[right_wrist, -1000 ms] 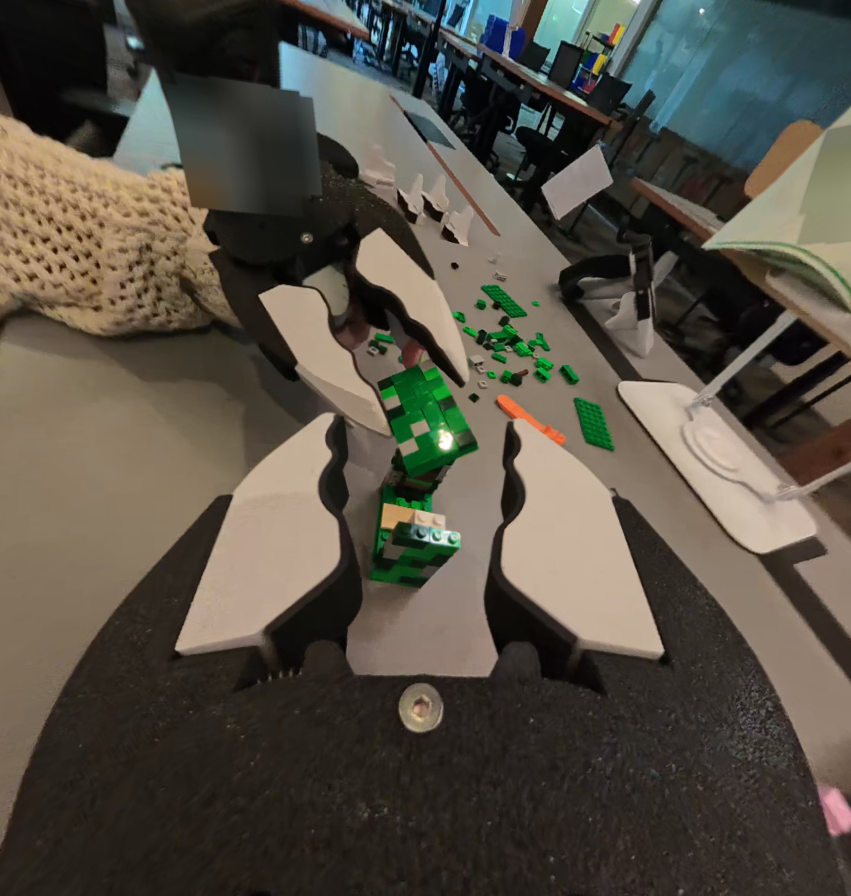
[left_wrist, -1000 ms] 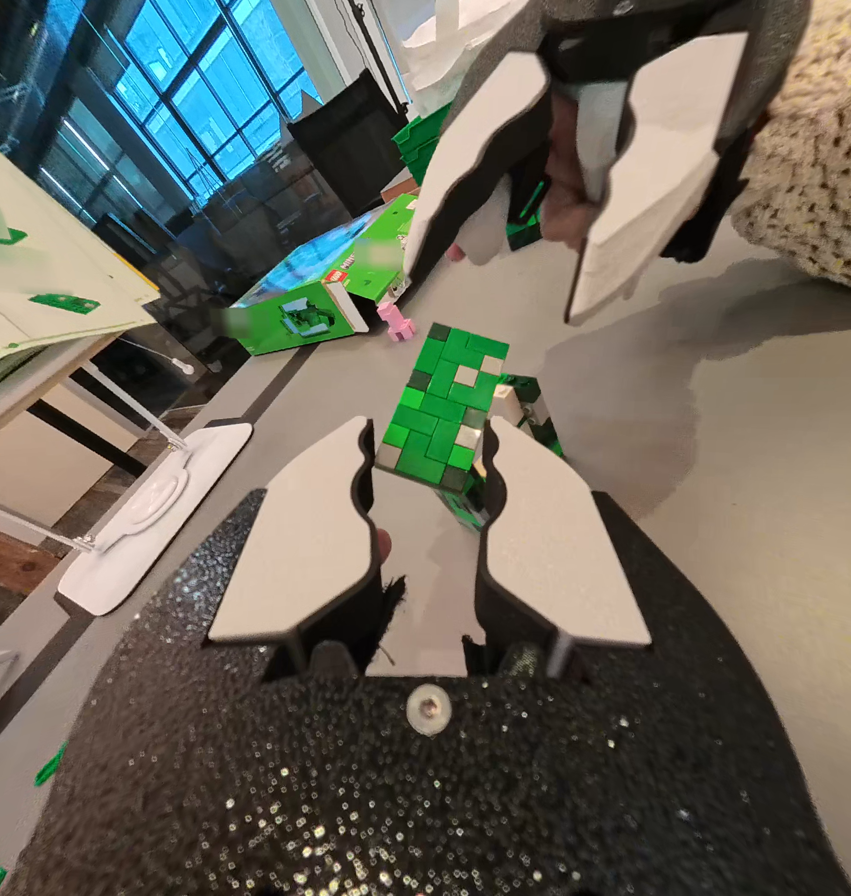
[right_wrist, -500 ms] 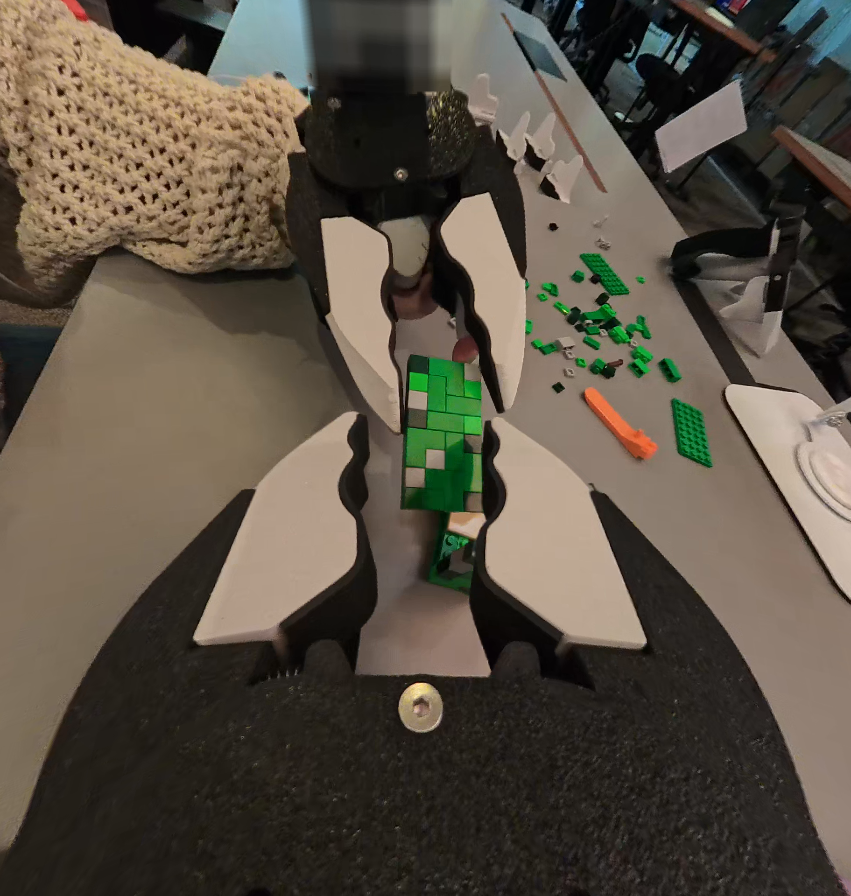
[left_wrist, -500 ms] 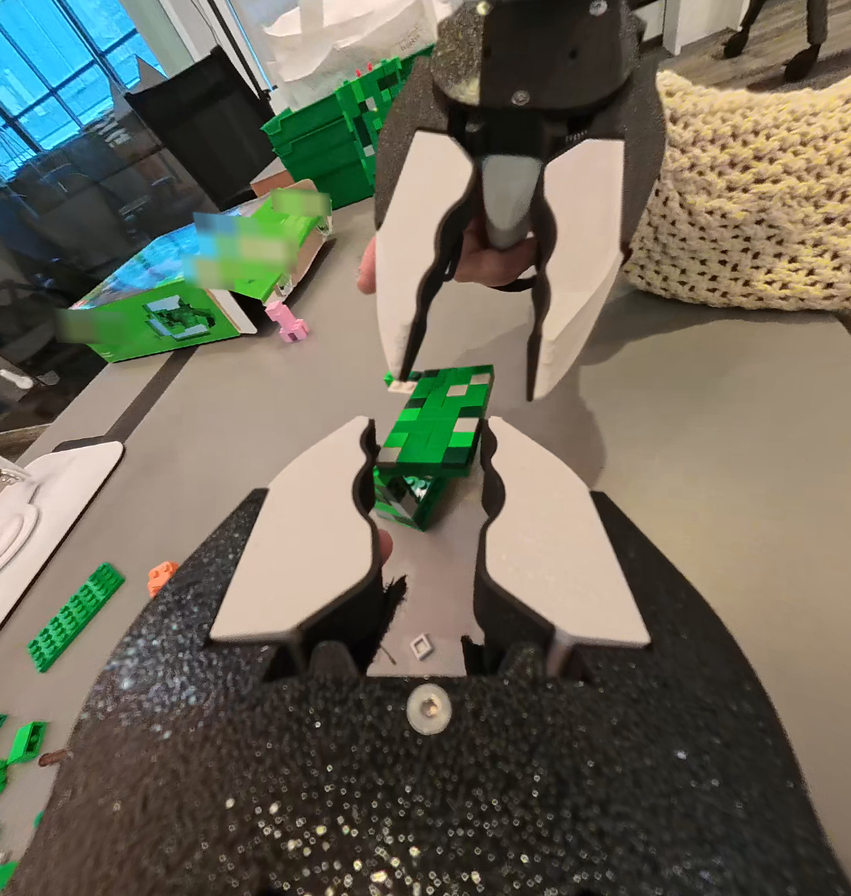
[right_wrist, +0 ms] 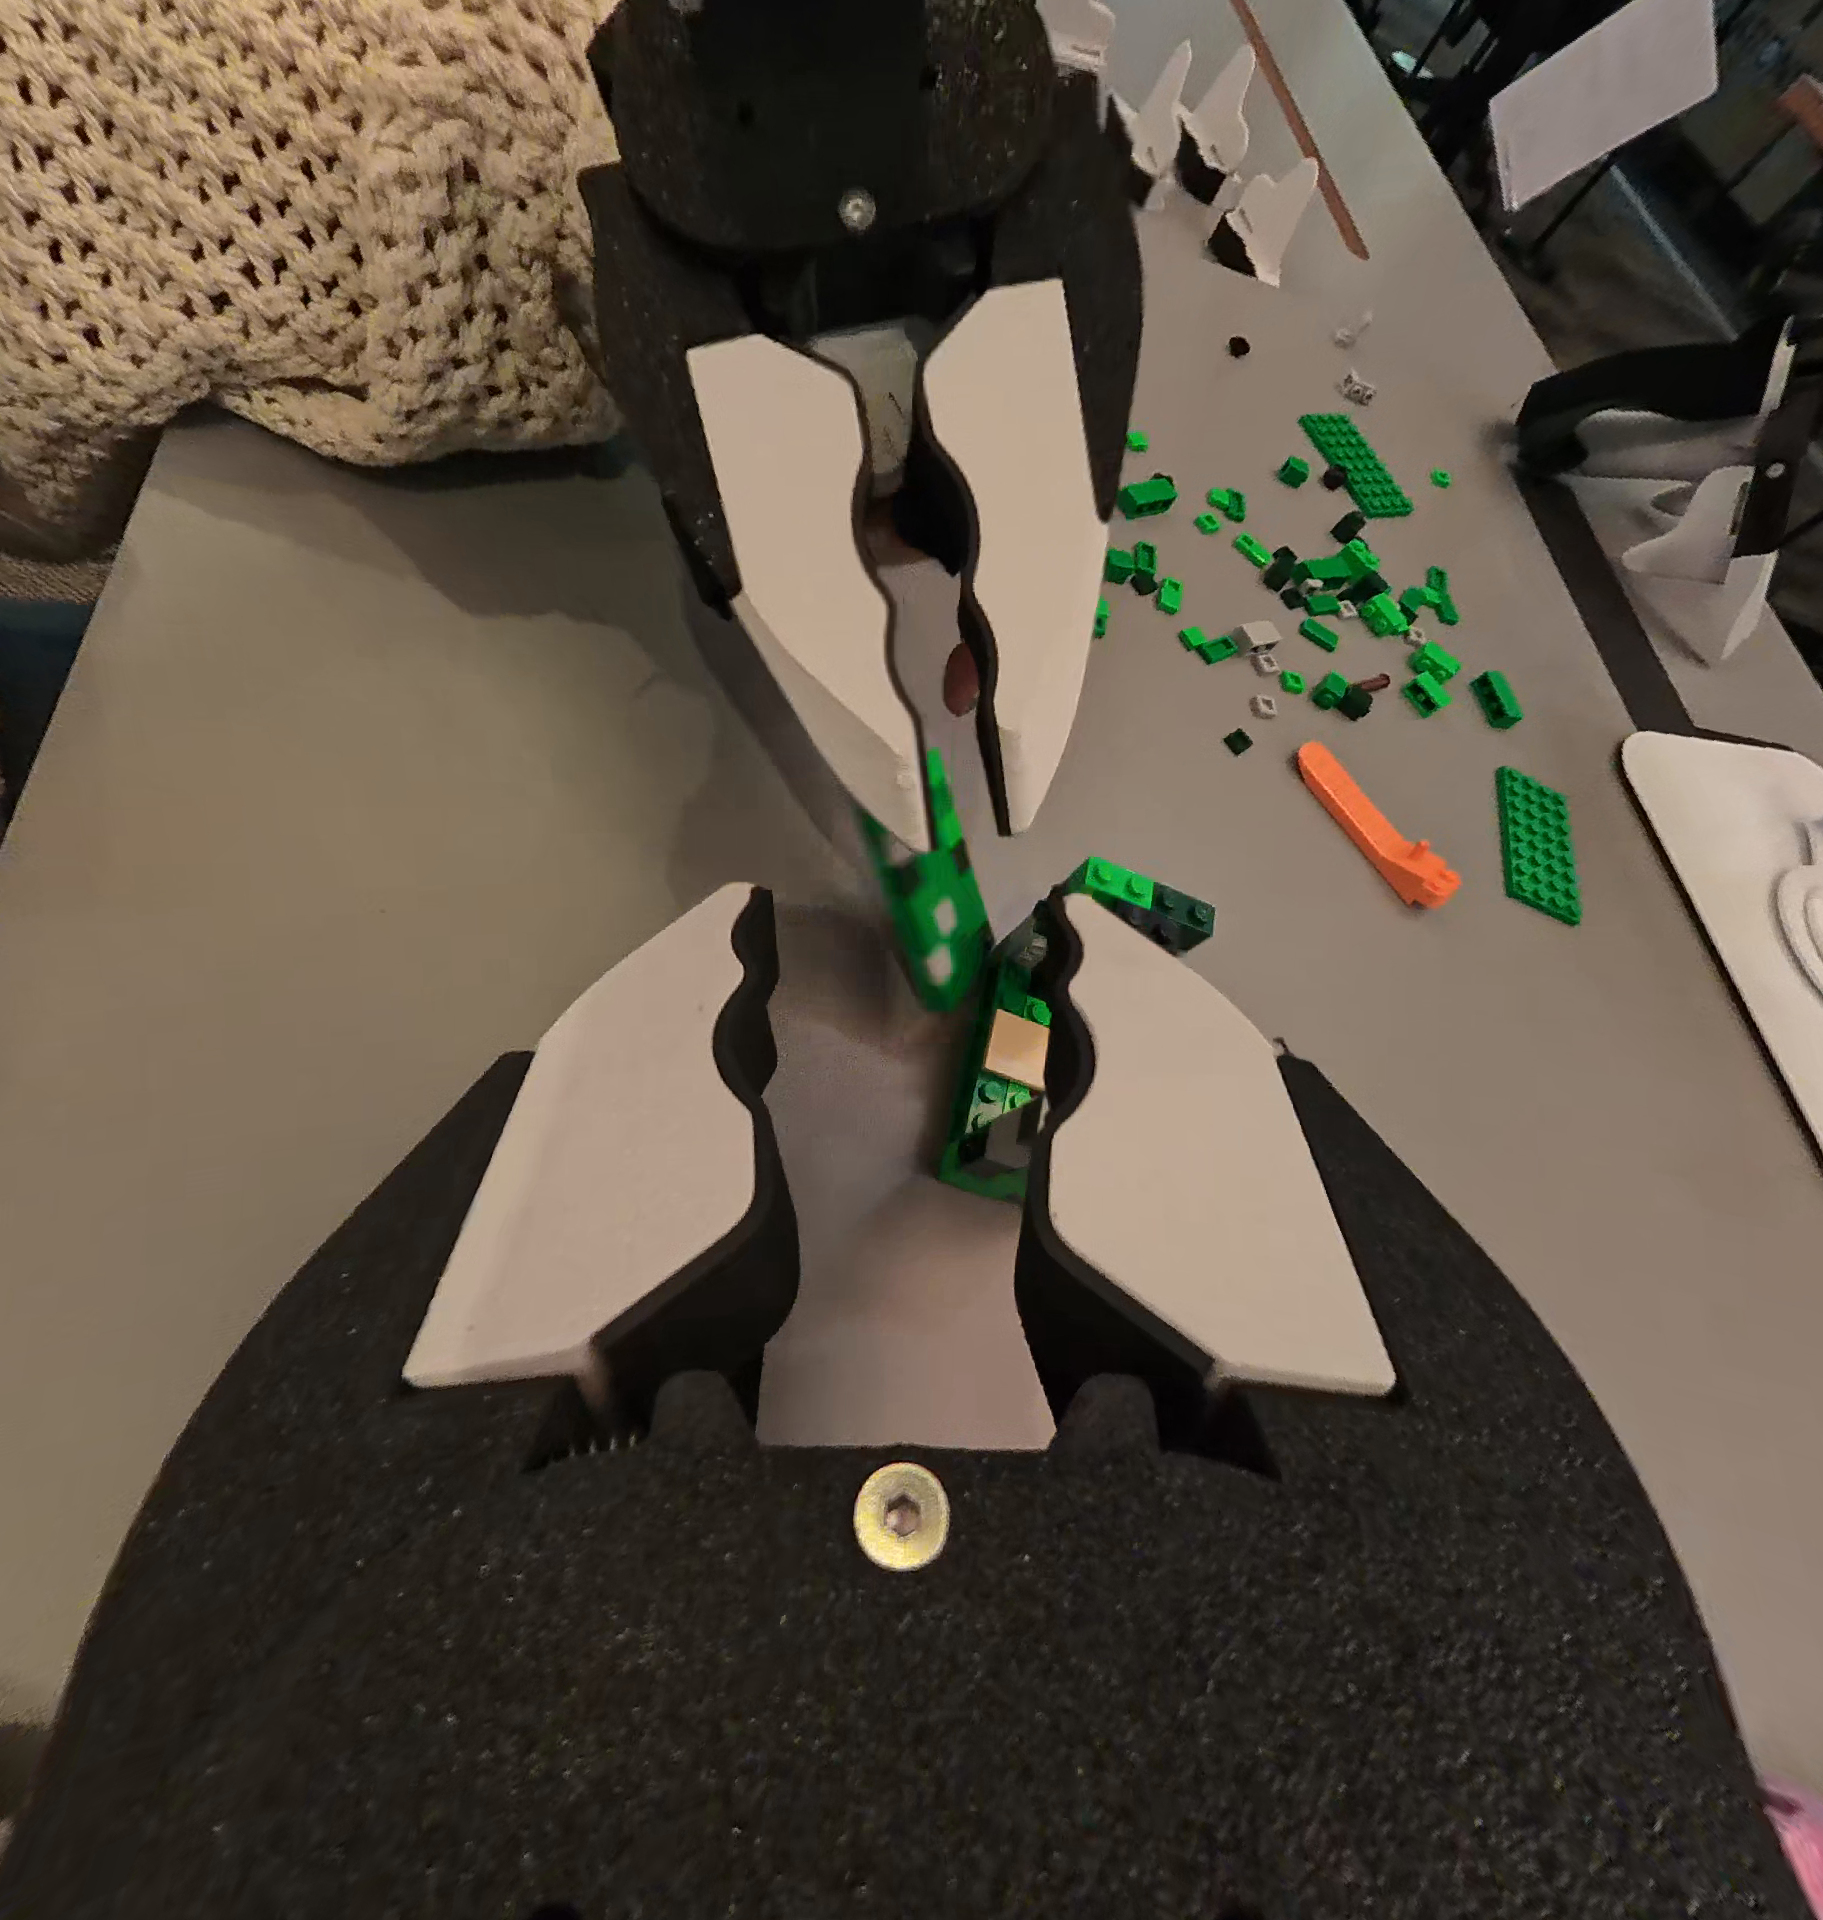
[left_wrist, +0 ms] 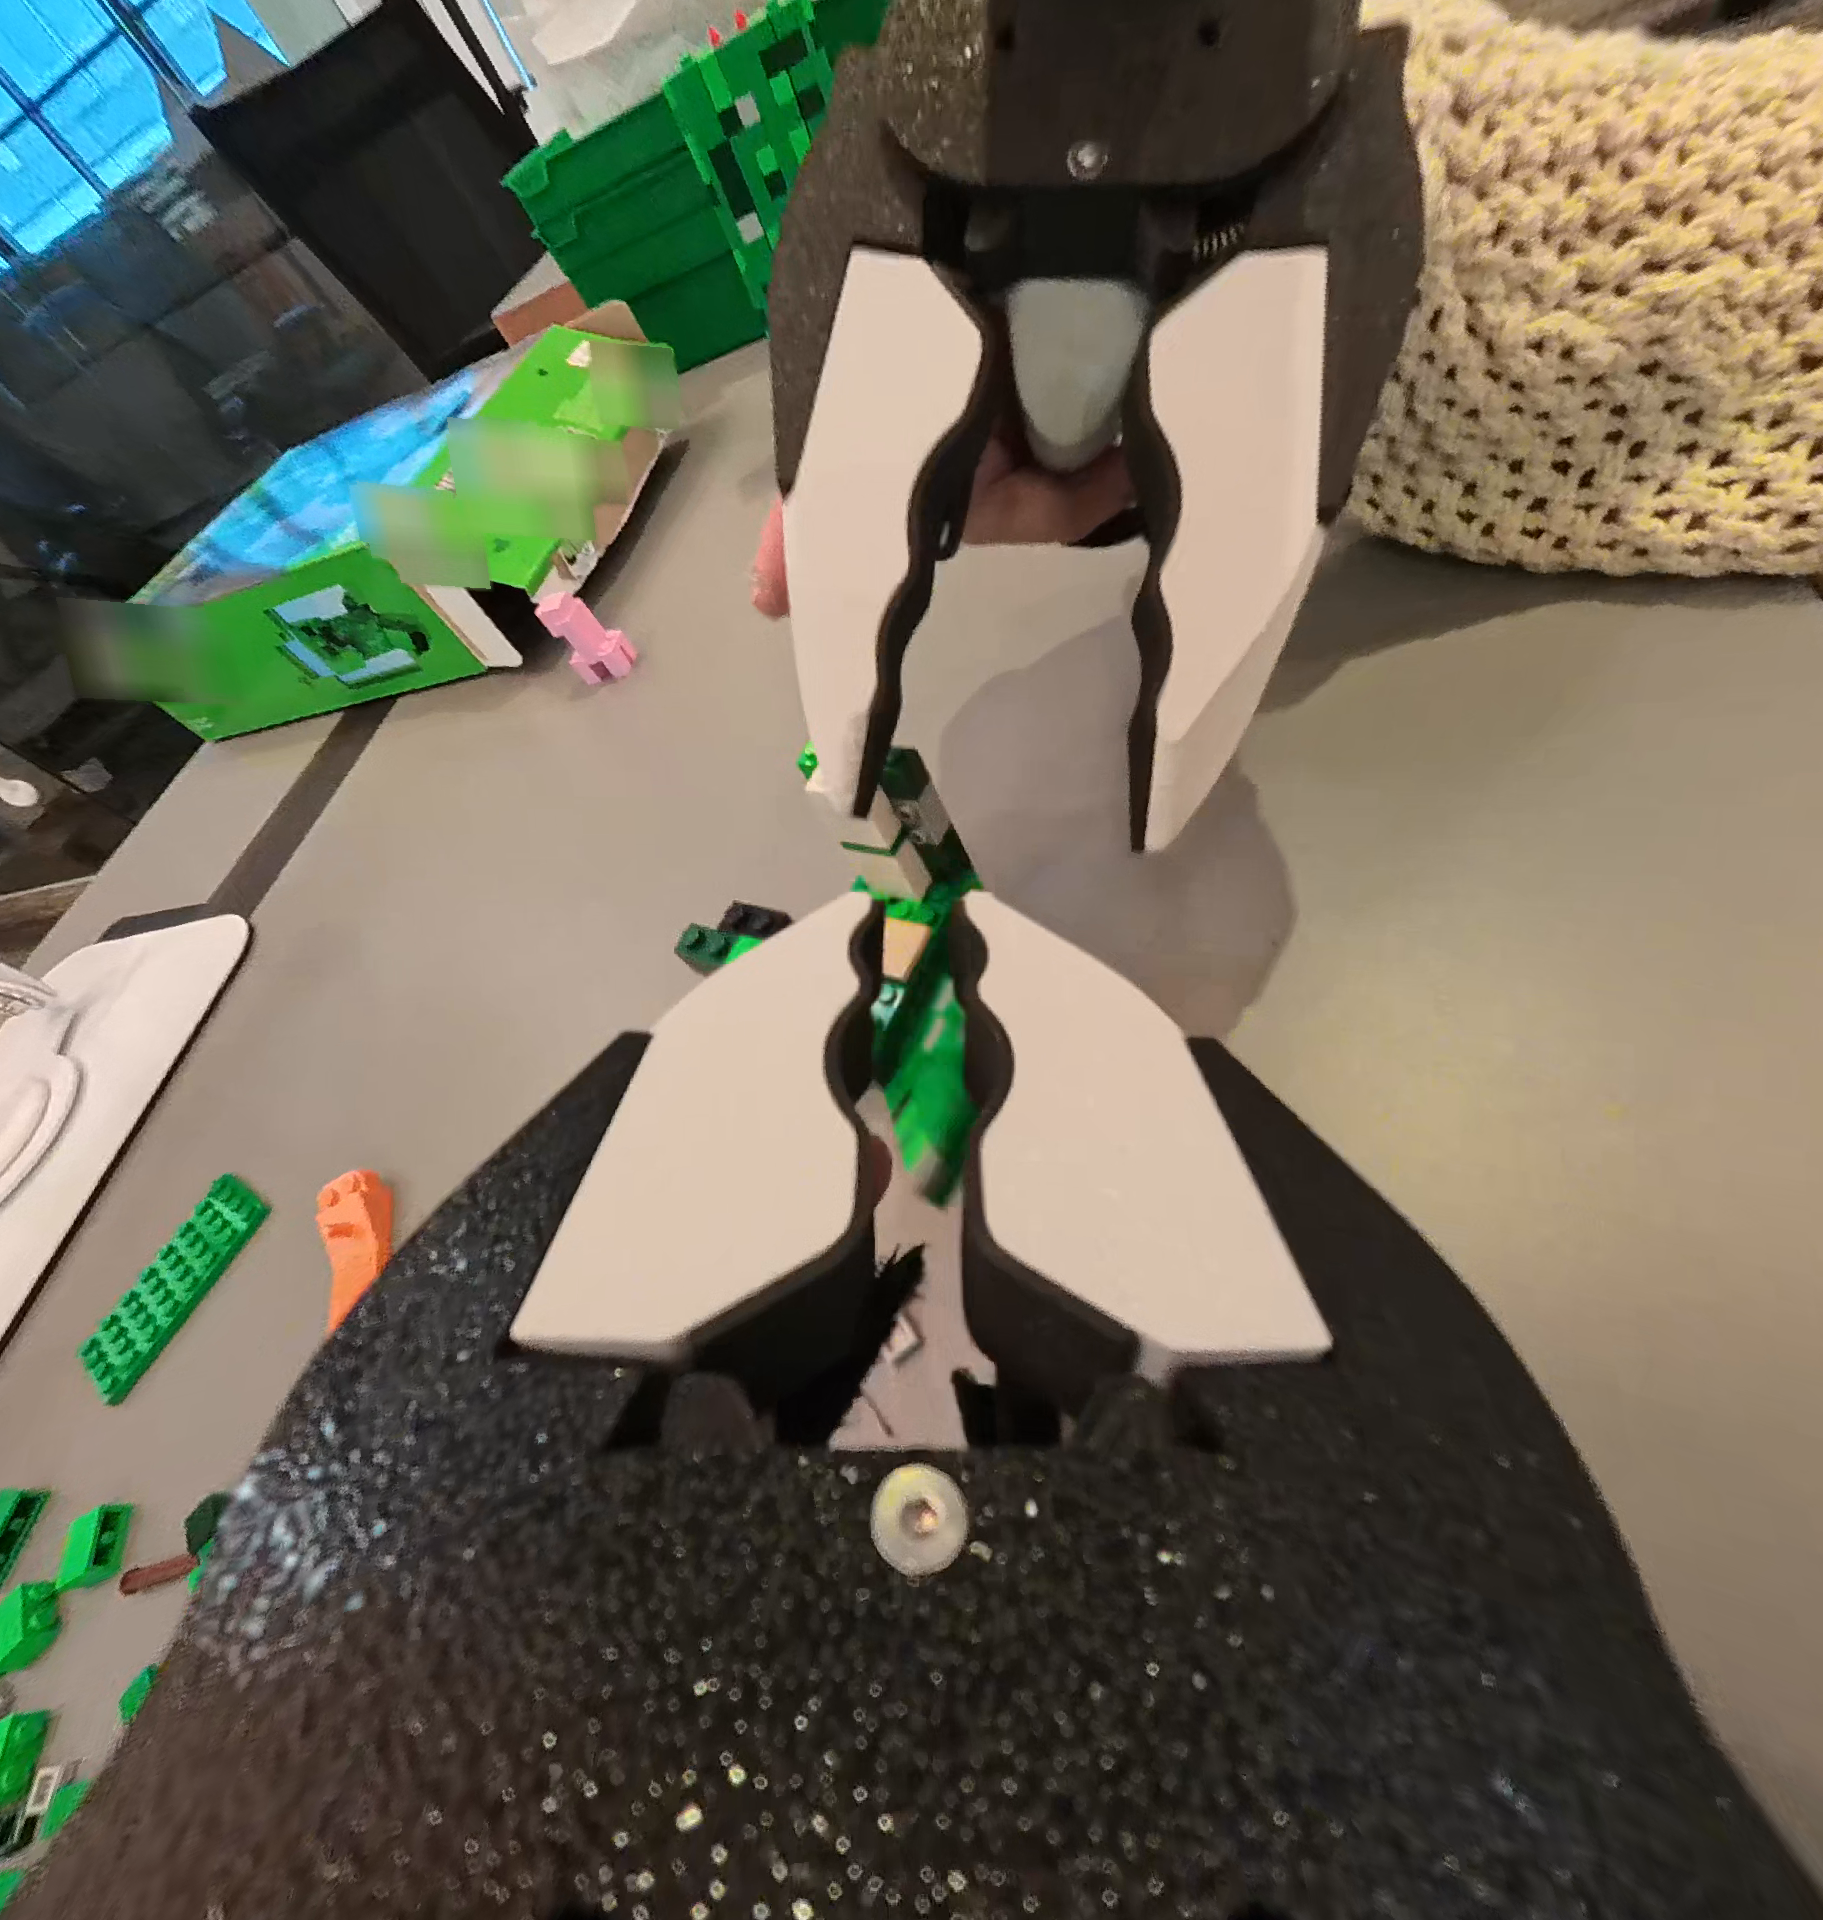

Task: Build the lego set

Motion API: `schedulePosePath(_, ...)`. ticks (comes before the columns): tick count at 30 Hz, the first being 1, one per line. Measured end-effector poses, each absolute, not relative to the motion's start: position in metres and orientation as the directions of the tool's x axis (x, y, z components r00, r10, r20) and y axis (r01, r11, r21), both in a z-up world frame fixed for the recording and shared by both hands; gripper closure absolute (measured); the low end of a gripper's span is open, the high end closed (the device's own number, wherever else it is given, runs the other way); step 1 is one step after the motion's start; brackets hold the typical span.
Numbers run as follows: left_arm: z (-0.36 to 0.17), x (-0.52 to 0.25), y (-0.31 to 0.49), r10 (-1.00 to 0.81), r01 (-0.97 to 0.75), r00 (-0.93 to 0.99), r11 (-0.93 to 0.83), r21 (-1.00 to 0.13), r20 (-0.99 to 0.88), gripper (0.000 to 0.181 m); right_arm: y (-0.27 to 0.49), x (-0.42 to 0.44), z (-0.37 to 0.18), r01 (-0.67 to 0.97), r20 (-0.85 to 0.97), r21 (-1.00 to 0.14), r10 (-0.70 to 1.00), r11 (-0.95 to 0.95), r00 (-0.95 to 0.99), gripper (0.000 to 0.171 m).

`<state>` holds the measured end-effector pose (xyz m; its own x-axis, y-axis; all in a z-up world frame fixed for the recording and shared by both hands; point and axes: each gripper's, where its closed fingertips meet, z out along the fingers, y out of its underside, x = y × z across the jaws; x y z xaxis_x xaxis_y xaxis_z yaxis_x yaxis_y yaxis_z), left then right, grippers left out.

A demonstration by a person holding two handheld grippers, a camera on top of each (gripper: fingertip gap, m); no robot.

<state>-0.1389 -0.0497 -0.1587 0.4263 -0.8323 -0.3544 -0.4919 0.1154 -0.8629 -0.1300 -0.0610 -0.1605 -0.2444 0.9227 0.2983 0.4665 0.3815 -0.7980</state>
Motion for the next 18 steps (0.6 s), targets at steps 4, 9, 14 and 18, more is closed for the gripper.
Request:
schedulePosePath(4, -0.165, -0.147, -0.051, -0.831, -0.545, 0.417, 0.097, -0.833, -0.369, 0.164, -0.059, -0.126, -0.155, 0.444, 0.265, -0.827, 0.936, 0.344, -0.231, 0.126)
schedulePosePath(9, -0.172, -0.168, -0.055, -0.800, -0.590, 0.521, -0.085, -0.803, -0.298, 0.145, -0.054, -0.121, -0.147, 0.423, 0.242, -0.853, 0.949, 0.306, -0.200, 0.128)
schedulePosePath(14, -0.199, -0.172, -0.065, -0.735, -0.630, 0.625, -0.279, -0.725, -0.261, 0.124, -0.039, -0.114, -0.132, 0.356, 0.244, -0.894, 0.962, 0.272, -0.122, 0.129)
schedulePosePath(18, -0.216, -0.172, -0.066, -0.673, -0.569, 0.715, -0.401, -0.718, -0.191, 0.127, -0.015, -0.108, -0.112, 0.218, 0.236, -0.948, 0.972, 0.231, -0.005, 0.129)
